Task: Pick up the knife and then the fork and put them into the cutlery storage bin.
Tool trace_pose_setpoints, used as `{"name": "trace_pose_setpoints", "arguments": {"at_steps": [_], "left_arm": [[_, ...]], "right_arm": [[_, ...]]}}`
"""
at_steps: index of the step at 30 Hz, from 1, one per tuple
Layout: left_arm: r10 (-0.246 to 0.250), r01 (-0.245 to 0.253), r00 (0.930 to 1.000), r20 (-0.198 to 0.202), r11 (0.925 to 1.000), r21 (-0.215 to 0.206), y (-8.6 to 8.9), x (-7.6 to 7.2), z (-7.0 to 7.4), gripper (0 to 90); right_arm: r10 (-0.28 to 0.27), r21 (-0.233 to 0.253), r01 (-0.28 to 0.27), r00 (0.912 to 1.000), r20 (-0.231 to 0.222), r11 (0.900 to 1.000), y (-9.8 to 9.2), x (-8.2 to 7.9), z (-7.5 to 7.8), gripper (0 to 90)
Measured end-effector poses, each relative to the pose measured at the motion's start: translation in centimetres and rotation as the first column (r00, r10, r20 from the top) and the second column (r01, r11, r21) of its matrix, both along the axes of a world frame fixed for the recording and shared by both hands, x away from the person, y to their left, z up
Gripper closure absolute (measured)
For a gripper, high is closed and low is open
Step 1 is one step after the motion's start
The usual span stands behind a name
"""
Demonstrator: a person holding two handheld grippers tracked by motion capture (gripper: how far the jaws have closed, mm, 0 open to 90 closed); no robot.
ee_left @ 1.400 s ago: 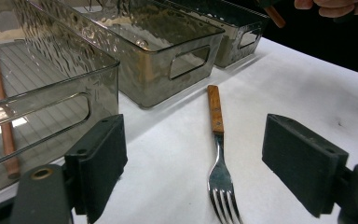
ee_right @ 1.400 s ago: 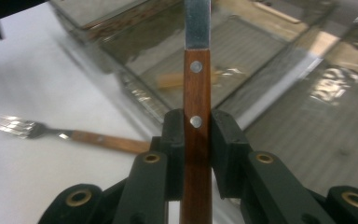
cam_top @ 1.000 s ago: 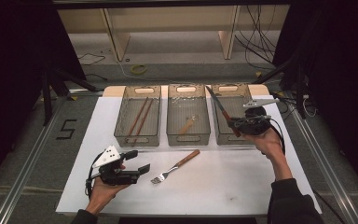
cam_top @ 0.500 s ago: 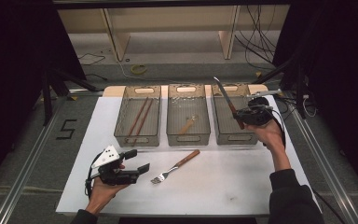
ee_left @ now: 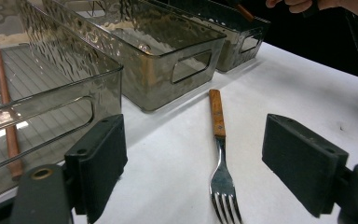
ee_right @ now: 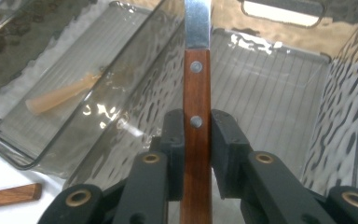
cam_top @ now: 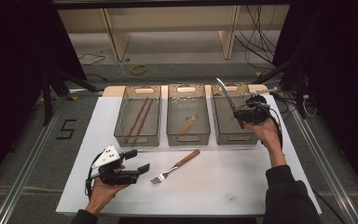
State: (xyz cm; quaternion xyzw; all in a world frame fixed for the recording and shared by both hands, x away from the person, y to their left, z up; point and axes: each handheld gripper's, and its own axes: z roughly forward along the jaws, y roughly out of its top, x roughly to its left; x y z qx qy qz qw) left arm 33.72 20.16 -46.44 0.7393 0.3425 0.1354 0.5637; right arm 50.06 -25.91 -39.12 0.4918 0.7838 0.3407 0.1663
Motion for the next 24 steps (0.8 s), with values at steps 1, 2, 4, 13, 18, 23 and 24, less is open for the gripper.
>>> {"name": "trace_pose_setpoints", "arguments": {"at_steps": [1, 2, 4, 13, 18, 23, 24], "left_arm": [[-0.001, 0.001, 1.0000, -0.001, 1.0000, -0.001, 0.0, 0.0, 0.0, 21.1], [-0.003, 0.003, 1.0000, -0.001, 1.0000, 0.004, 0.0, 0.0, 0.0, 21.1], [-0.002, 0.002, 1.0000, -0.002, 1.0000, 0.001, 0.0, 0.0, 0.0, 21.1], [-0.005, 0.005, 1.0000, -0.003, 1.0000, 0.006, 0.0, 0.0, 0.0, 21.0], [-0.008, 0.008, 1.0000, -0.002, 0.9999, 0.009, 0.0, 0.0, 0.0, 21.0], [-0.007, 0.007, 1.0000, -0.001, 0.9999, 0.009, 0.0, 0.0, 0.0, 21.0], [-0.007, 0.007, 1.0000, -0.001, 0.9999, 0.008, 0.0, 0.0, 0.0, 21.0]], "right_arm": [[-0.004, 0.002, 0.004, 0.9999, -0.009, 1.000, 0.0, 0.1, -0.1, 77.0], [-0.010, 0.002, 0.010, 0.9999, -0.011, 1.000, 0.0, 0.2, -0.2, 77.0], [-0.016, -0.003, 0.016, 0.9997, -0.021, 1.000, 0.0, 0.3, -0.3, 76.9], [-0.037, -0.023, 0.035, 0.9976, -0.059, 0.999, 0.4, 0.7, -1.0, 76.8], [-0.034, -0.043, 0.030, 0.9965, -0.077, 0.999, 0.5, 0.8, -1.2, 76.6], [-0.023, -0.029, 0.021, 0.9948, -0.099, 0.999, 0.8, 1.0, -1.5, 69.7], [-0.016, -0.013, 0.014, 0.9953, -0.096, 1.000, 0.8, 0.9, -1.4, 68.2]]}}
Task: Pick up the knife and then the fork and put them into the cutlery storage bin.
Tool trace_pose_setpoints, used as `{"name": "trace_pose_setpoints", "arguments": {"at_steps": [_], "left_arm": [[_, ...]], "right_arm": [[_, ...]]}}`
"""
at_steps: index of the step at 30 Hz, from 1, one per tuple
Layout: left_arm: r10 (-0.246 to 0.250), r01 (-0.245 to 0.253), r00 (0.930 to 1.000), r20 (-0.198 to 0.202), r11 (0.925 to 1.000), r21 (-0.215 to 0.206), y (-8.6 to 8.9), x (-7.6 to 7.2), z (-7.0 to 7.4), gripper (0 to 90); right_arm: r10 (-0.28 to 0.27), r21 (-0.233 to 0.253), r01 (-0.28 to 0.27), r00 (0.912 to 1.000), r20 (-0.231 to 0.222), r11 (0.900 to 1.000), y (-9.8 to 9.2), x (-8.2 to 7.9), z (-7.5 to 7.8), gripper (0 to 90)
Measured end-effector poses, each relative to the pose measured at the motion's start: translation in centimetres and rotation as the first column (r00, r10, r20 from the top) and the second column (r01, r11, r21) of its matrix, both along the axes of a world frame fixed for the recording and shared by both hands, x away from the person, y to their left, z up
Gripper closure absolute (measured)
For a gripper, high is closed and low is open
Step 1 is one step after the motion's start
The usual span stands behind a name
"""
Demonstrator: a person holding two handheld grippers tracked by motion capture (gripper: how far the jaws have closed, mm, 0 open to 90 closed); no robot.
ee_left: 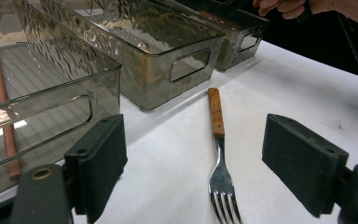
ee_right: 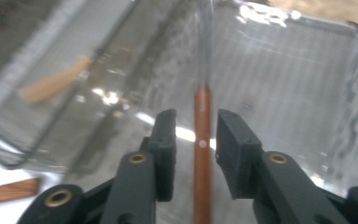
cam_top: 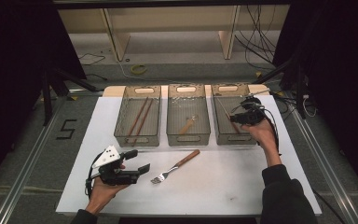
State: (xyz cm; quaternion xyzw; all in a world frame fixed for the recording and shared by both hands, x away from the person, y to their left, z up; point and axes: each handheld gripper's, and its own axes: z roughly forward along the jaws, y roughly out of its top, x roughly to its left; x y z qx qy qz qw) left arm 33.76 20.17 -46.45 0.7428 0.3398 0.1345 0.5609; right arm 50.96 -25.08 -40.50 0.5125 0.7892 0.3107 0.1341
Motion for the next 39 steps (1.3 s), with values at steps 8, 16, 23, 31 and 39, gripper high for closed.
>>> {"name": "trace_pose_setpoints", "arguments": {"at_steps": [8, 16, 23, 31, 39], "left_arm": [[0.000, 0.000, 1.0000, 0.001, 1.0000, 0.002, 0.0, 0.0, 0.0, 21.0], [0.001, -0.001, 1.0000, 0.002, 1.0000, 0.003, 0.0, 0.0, 0.0, 20.8], [0.003, -0.003, 1.0000, 0.002, 1.0000, 0.003, 0.0, 0.0, 0.0, 20.8], [0.001, -0.001, 1.0000, 0.003, 1.0000, 0.002, 0.0, 0.0, 0.0, 20.6], [-0.002, 0.002, 1.0000, 0.002, 1.0000, 0.002, 0.0, 0.0, 0.0, 20.6]], "right_arm": [[0.073, 0.035, -0.075, 0.9956, 0.060, 0.997, 1.1, -1.1, 1.2, 58.4], [0.185, 0.090, -0.198, 0.9730, 0.138, 0.976, 3.3, -3.8, 2.6, 50.6], [0.273, 0.122, -0.293, 0.9491, 0.157, 0.948, 5.4, -6.5, 2.2, 45.9], [0.319, 0.101, -0.335, 0.9359, 0.149, 0.937, 7.5, -7.6, 0.4, 47.1], [0.347, 0.092, -0.363, 0.9254, 0.152, 0.927, 9.4, -8.0, -1.0, 61.0]]}}
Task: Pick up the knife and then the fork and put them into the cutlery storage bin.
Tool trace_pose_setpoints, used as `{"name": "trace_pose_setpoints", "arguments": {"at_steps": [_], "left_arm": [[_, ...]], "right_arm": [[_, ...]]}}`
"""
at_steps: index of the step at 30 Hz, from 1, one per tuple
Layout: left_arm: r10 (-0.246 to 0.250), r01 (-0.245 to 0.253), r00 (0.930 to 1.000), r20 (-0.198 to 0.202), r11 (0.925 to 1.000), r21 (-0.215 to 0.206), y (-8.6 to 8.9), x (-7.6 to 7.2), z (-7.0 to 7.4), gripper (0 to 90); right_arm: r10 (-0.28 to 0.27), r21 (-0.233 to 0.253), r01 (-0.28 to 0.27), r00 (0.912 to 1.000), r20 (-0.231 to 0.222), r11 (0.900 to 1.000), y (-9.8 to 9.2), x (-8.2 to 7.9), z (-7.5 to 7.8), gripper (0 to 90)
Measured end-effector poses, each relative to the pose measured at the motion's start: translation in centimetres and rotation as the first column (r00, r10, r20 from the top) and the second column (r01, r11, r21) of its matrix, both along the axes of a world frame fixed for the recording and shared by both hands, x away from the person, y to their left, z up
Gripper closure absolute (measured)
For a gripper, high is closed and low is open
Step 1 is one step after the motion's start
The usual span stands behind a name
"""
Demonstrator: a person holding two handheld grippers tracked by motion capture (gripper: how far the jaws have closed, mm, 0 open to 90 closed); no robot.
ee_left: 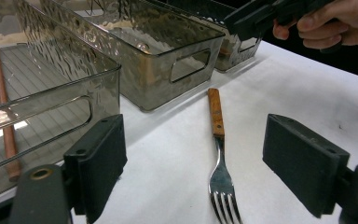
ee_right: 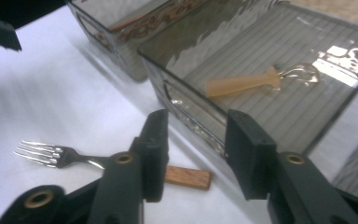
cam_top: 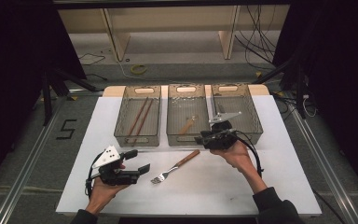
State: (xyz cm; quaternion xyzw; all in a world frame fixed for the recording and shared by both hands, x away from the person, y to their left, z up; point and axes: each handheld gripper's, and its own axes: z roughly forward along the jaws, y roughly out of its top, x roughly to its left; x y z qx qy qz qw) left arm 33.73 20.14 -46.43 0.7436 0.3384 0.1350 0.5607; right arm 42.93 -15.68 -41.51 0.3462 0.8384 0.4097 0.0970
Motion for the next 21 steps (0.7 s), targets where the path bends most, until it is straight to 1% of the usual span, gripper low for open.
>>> {"name": "trace_pose_setpoints", "arguments": {"at_steps": [2, 5, 7, 10, 16, 21], "left_arm": [[0.000, 0.000, 1.0000, 0.001, 1.0000, -0.001, 0.0, 0.0, 0.0, 20.6], [-0.001, 0.001, 1.0000, 0.000, 1.0000, 0.000, 0.0, 0.0, 0.0, 20.7], [0.000, 0.000, 1.0000, 0.001, 1.0000, 0.000, 0.0, 0.0, 0.0, 20.7], [-0.001, 0.001, 1.0000, 0.001, 1.0000, 0.001, 0.0, 0.0, 0.0, 20.7], [0.001, -0.001, 1.0000, 0.001, 1.0000, -0.001, -0.1, 0.0, -0.1, 20.7], [0.000, 0.000, 1.0000, 0.001, 1.0000, 0.000, -0.1, 0.0, -0.1, 20.7]], "right_arm": [[0.011, -0.008, -0.011, 0.9999, 0.000, 1.000, 0.4, 0.0, -0.3, 64.2], [0.011, -0.015, -0.011, 0.9999, 0.006, 1.000, 0.9, 0.1, -0.9, 70.3], [0.010, -0.028, -0.010, 1.0000, -0.001, 1.000, 1.2, 0.3, -1.4, 74.4], [0.007, -0.054, -0.007, 1.0000, -0.001, 0.999, 1.5, 0.4, -2.1, 79.5], [0.009, -0.096, -0.008, 1.0000, 0.003, 0.995, 2.3, 0.8, -3.2, 86.9], [0.022, -0.157, -0.021, 0.9997, 0.007, 0.987, 3.2, 1.0, -4.2, 89.9]]}}
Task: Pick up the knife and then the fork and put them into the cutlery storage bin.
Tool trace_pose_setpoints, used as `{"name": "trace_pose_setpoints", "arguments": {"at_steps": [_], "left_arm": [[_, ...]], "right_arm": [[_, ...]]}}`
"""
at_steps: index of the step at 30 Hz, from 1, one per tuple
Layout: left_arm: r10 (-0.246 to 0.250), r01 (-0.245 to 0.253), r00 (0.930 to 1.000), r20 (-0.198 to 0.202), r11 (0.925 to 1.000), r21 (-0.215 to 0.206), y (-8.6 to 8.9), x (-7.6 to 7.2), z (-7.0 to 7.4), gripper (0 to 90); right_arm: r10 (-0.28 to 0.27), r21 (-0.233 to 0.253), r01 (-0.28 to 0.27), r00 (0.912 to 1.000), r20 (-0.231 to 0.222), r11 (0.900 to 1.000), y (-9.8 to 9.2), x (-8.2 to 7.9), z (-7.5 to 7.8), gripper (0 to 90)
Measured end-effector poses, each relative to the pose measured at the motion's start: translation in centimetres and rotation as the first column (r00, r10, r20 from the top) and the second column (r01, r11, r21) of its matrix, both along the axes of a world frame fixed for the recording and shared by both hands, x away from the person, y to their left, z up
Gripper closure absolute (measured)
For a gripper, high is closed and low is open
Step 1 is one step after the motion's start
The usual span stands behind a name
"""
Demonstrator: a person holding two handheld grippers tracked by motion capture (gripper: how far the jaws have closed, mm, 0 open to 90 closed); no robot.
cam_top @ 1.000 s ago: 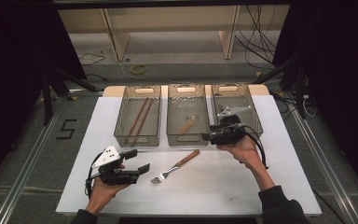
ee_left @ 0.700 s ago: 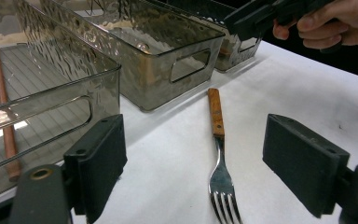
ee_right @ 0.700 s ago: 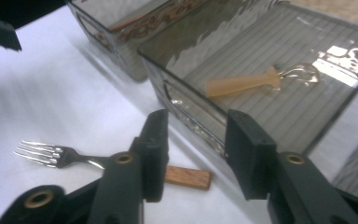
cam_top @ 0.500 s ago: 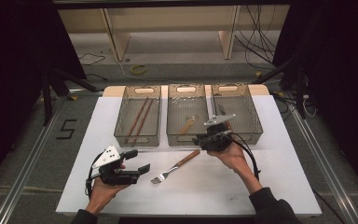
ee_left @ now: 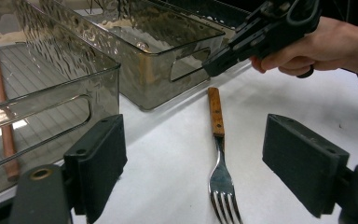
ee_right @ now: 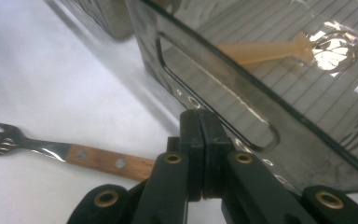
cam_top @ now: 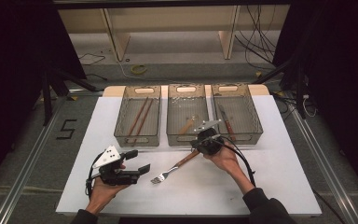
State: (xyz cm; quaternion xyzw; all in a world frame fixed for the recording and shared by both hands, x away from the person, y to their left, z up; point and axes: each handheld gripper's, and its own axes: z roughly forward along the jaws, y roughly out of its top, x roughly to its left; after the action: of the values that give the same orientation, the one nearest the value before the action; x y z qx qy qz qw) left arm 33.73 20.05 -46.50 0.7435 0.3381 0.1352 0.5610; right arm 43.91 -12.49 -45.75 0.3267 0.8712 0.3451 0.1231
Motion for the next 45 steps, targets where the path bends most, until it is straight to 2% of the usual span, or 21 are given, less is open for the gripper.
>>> {"name": "trace_pose_setpoints", "arguments": {"at_steps": [3, 8, 13, 20, 25, 30, 35, 45], "left_arm": [[0.000, 0.000, 1.0000, 0.000, 1.0000, 0.001, 0.0, 0.0, 0.0, 20.7], [-0.002, 0.002, 1.0000, -0.002, 1.0000, 0.001, 0.0, 0.0, 0.0, 20.7], [-0.001, 0.001, 1.0000, -0.004, 1.0000, 0.001, -0.1, 0.0, 0.0, 20.8], [-0.003, 0.003, 1.0000, -0.002, 1.0000, 0.003, 0.0, 0.0, 0.0, 20.8], [-0.003, 0.003, 1.0000, -0.002, 1.0000, 0.002, 0.0, 0.0, 0.0, 20.8], [-0.003, 0.003, 1.0000, -0.002, 1.0000, 0.003, 0.0, 0.0, 0.0, 20.8], [-0.002, 0.002, 1.0000, 0.000, 1.0000, 0.005, 0.0, 0.0, 0.0, 20.8], [-0.001, 0.001, 1.0000, 0.002, 1.0000, 0.004, 0.0, 0.0, 0.1, 20.8]], "right_arm": [[0.001, -0.036, 0.000, 1.0000, 0.006, 0.999, 0.4, 0.2, -0.6, 90.0], [-0.017, -0.053, 0.017, 0.9999, 0.001, 0.998, 0.3, 0.7, -1.2, 90.0], [-0.011, -0.063, 0.011, 0.9999, -0.001, 0.998, 0.3, 0.8, -1.4, 90.0], [-0.007, -0.096, 0.004, 0.9997, -0.025, 0.995, 0.5, 0.8, -2.1, 90.0], [-0.002, -0.104, -0.002, 0.9992, -0.040, 0.995, 0.3, 0.7, -2.0, 90.0], [-0.002, -0.111, -0.006, 0.9970, -0.077, 0.994, 0.0, 0.6, -1.8, 90.0], [-0.001, -0.131, -0.014, 0.9932, -0.117, 0.991, -0.5, 0.1, -1.5, 90.0], [0.024, -0.150, -0.048, 0.9880, -0.152, 0.988, -1.8, -2.0, -1.1, 90.0]]}}
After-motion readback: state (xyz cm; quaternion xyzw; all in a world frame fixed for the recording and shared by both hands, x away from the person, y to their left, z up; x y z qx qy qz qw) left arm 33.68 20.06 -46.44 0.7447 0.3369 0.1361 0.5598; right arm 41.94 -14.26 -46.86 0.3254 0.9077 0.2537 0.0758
